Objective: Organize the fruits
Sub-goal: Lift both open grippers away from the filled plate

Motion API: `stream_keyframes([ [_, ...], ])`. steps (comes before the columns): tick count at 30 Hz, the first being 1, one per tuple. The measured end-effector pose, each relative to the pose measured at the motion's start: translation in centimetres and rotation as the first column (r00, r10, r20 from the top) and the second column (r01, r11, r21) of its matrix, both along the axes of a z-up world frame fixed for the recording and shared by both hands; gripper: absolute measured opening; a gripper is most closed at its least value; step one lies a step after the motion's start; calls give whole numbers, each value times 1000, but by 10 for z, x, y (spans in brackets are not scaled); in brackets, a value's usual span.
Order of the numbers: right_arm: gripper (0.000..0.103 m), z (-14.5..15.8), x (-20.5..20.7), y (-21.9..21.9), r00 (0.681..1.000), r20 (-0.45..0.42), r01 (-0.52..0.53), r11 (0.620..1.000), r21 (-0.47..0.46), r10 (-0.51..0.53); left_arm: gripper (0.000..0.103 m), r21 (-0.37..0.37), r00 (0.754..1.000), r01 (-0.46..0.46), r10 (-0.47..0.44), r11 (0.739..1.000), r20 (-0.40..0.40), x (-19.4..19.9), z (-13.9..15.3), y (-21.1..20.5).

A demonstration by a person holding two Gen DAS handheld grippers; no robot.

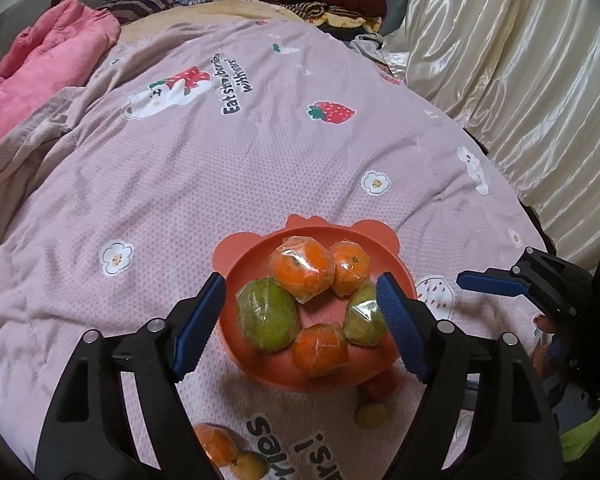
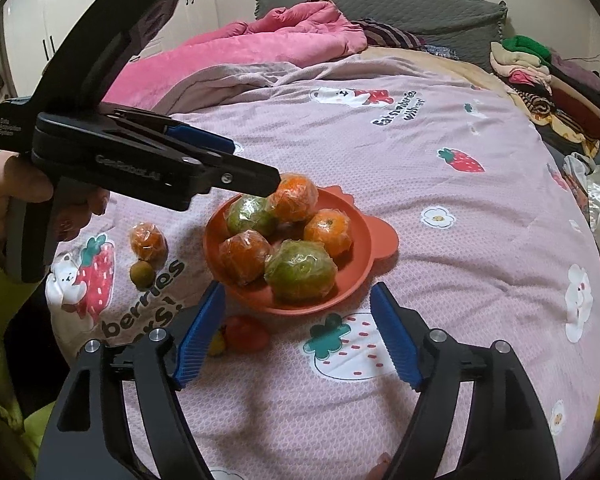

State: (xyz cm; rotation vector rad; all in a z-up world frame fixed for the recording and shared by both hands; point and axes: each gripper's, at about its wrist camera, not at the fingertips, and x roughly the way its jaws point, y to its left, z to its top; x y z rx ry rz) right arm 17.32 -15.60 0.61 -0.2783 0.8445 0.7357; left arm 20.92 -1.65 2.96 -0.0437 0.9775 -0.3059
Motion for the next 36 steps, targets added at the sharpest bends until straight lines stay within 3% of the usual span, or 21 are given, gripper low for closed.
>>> stream_keyframes([
  [19, 86, 14, -12, -9, 999, 16, 46, 999, 16, -47, 92, 0, 998, -34, 34, 999, 56, -32, 23, 7],
  [36, 91, 30, -26, -10, 997, 40, 64, 997, 34, -65, 93, 8, 991, -80, 78, 997, 105, -61, 44, 17],
])
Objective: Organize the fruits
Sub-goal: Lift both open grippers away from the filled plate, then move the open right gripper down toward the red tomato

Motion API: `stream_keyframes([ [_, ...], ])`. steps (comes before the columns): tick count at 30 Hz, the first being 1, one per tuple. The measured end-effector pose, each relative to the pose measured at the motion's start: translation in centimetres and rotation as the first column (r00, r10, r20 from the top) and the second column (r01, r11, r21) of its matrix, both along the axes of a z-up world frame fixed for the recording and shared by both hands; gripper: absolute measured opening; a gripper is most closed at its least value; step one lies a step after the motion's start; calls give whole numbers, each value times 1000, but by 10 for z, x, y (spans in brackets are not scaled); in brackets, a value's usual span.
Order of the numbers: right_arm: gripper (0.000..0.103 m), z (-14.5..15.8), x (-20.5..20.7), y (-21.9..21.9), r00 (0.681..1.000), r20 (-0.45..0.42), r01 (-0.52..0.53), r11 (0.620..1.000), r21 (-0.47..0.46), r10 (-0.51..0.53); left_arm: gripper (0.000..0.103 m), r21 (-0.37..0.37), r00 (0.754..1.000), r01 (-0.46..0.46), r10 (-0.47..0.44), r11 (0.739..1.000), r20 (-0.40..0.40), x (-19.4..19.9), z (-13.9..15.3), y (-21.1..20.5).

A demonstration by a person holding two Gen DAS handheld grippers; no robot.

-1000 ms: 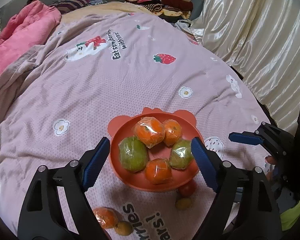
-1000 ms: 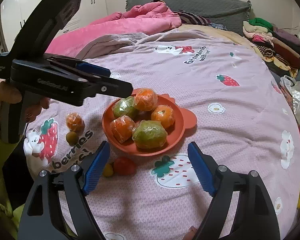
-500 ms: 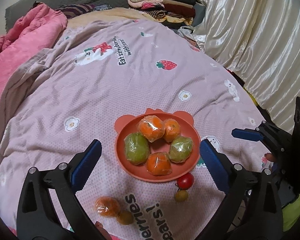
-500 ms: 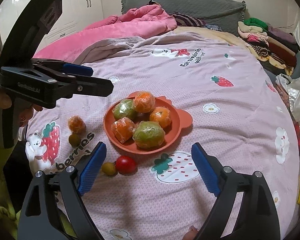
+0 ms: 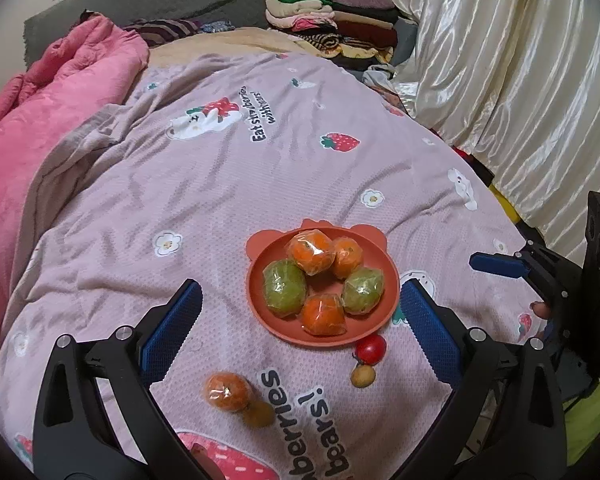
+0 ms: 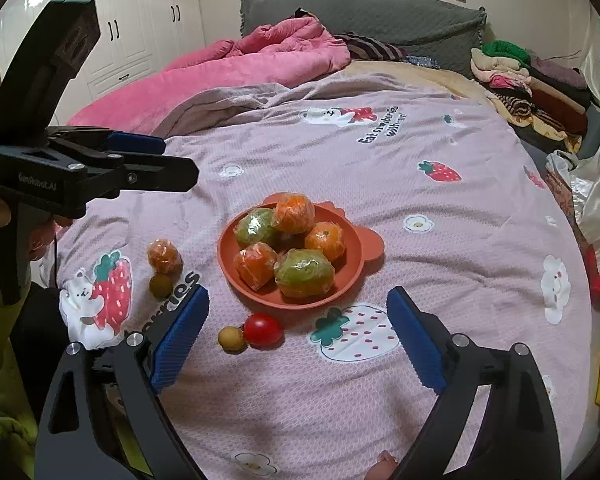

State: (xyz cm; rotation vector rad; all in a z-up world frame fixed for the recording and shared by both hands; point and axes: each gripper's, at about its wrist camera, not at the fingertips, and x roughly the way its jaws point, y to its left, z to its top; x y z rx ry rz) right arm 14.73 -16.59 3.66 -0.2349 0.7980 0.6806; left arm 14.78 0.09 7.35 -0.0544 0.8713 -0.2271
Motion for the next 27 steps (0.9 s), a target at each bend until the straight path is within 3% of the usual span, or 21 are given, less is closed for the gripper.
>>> stream_keyframes([
  [27, 92, 9, -15, 0, 1000, 10, 8, 1000, 3, -8, 93, -4, 998, -64, 64, 998, 10, -38, -2, 27],
])
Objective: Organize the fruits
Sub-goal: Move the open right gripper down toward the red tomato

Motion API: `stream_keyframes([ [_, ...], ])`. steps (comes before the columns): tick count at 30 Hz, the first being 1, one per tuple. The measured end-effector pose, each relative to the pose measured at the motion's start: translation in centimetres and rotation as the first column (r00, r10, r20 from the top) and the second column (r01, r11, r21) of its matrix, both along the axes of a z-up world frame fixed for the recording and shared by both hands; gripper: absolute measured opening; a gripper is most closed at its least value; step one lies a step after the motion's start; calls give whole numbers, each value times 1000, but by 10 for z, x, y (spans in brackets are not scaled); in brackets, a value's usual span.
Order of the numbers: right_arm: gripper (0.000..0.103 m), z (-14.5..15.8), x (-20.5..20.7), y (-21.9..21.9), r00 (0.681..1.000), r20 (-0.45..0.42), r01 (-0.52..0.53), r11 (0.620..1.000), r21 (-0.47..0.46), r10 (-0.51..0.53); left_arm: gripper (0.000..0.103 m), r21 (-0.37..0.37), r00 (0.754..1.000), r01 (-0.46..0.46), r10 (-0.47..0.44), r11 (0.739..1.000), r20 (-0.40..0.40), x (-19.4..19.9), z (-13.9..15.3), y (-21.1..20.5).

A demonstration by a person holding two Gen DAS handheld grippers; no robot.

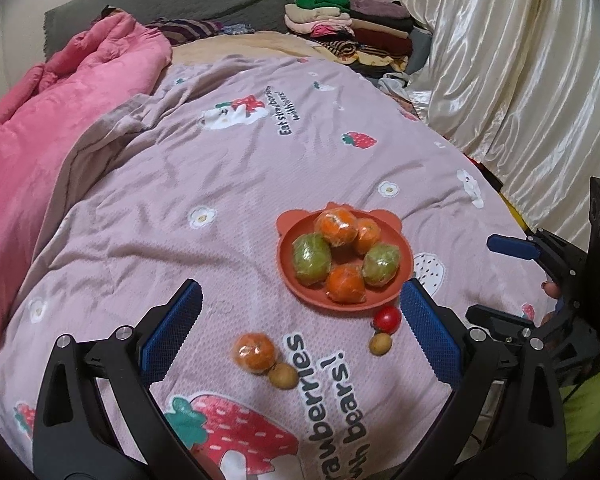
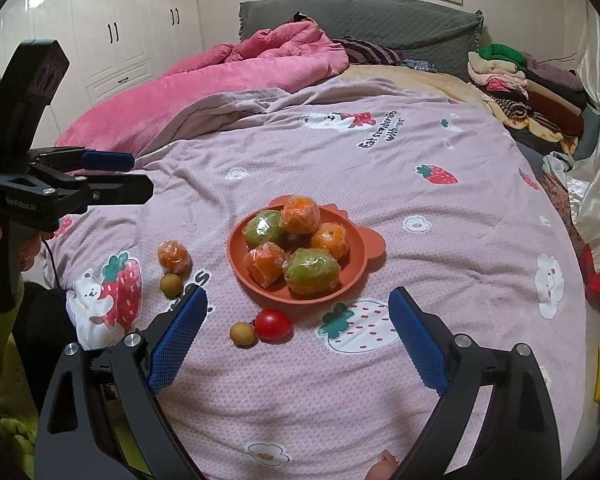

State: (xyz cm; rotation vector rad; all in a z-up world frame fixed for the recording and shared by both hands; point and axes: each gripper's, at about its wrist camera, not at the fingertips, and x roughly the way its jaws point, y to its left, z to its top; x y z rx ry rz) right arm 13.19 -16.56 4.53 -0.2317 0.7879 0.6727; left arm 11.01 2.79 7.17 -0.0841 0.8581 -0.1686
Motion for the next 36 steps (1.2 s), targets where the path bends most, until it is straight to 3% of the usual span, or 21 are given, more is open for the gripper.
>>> stream_keyframes([
  [14, 92, -14, -10, 10, 999, -37, -24, 1000, -1, 24, 93, 10, 999, -29, 29, 1000, -42, -22, -28, 9],
  [36, 92, -38, -19, 13, 997, -79, -21, 999, -33, 19, 93, -2, 995, -1, 1, 1000, -105, -41, -62, 1],
])
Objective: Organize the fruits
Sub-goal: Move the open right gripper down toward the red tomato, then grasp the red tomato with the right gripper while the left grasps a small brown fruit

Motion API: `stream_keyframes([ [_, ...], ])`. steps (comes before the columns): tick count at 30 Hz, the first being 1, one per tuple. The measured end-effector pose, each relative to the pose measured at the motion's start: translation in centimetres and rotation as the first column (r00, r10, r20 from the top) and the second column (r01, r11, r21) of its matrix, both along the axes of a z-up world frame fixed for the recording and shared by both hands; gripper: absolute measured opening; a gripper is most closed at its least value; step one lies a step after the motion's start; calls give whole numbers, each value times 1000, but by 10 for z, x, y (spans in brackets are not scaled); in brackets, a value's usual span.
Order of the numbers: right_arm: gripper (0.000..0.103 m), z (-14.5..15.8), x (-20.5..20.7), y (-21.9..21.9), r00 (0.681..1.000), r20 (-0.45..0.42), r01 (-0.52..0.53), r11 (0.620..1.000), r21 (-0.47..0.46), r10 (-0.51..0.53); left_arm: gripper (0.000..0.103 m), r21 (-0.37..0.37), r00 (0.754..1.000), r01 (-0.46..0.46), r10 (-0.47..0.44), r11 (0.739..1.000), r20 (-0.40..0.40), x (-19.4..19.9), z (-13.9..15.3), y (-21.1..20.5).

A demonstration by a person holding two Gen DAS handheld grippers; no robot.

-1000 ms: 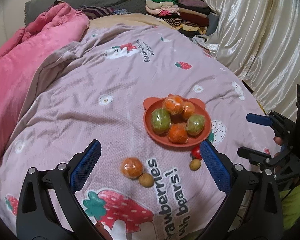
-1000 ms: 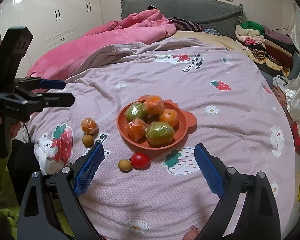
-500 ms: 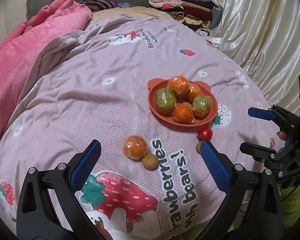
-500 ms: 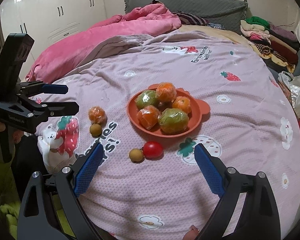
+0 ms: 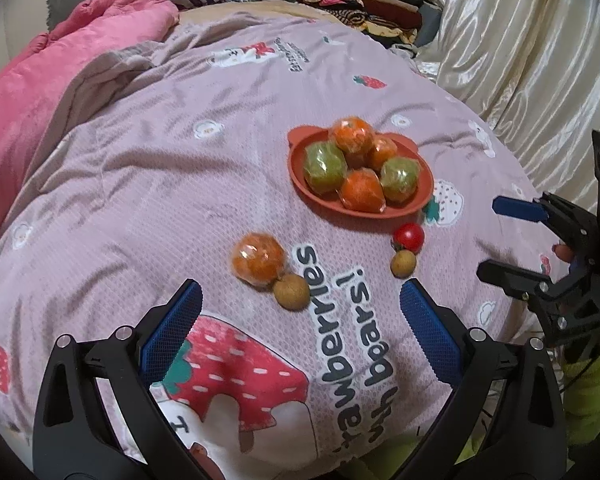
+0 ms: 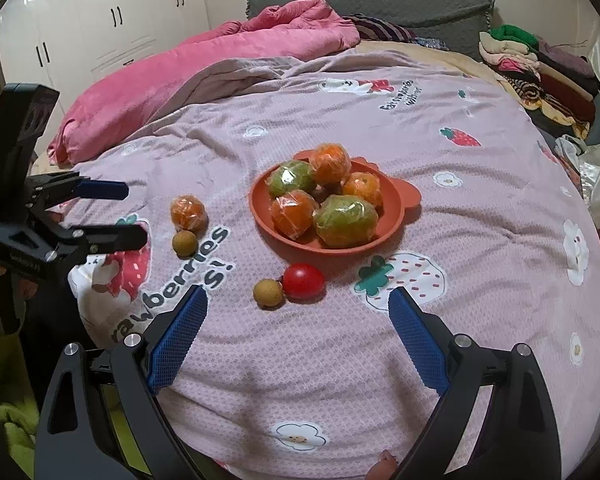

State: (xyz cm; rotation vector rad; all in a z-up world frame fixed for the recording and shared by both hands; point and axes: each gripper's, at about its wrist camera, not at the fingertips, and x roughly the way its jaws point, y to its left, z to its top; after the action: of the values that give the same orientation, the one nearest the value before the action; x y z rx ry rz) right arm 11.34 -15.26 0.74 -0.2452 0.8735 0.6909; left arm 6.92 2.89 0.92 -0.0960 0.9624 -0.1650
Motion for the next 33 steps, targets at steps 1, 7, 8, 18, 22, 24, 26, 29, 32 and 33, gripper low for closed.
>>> stream_keyframes([
  [1, 92, -2, 1, -1, 1000, -2, 2, 1000, -2, -2, 93, -1, 1000, 6, -6, 1000, -3, -1, -2, -2],
  [7, 92, -15, 9, -8, 999, -25, 29, 999, -14, -29, 92, 6, 999, 38, -37, 999, -32, -1, -19, -15],
  [8, 92, -17, 10, -9, 999, -26, 33, 999, -16, -33, 92, 5, 999, 37, -37, 999, -38, 0, -21, -15],
  [18, 81, -37, 27, -17, 997, -62, 52, 998, -19, -53, 60, -7, 997, 18, -19, 1000, -72, 12, -41, -9],
  [22, 66, -44, 36, -14, 995, -92, 41, 999, -7, -41, 51, -15, 996, 15, -16, 1000, -82, 18, -48, -8],
  [24, 59, -46, 39, -11, 994, -105, 26, 1000, 8, -25, 48, -11, 996, 14, -15, 1000, -87, 20, -50, -8],
  [26, 55, -49, 41, -6, 993, -121, 12, 1000, 19, -10, 46, -14, 996, 15, -16, 1000, -87, 21, -51, -8],
  [29, 49, -54, 46, -1, 989, -149, 4, 999, 39, 2, 42, -15, 996, 15, -17, 1000, -86, 23, -52, -8],
  [32, 46, -57, 51, 4, 986, -168, -1, 998, 63, 12, 41, -17, 996, 15, -17, 1000, -87, 23, -52, -8],
  [33, 45, -58, 52, 5, 985, -172, -3, 998, 68, 15, 40, -16, 996, 15, -17, 1000, -86, 23, -53, -8],
])
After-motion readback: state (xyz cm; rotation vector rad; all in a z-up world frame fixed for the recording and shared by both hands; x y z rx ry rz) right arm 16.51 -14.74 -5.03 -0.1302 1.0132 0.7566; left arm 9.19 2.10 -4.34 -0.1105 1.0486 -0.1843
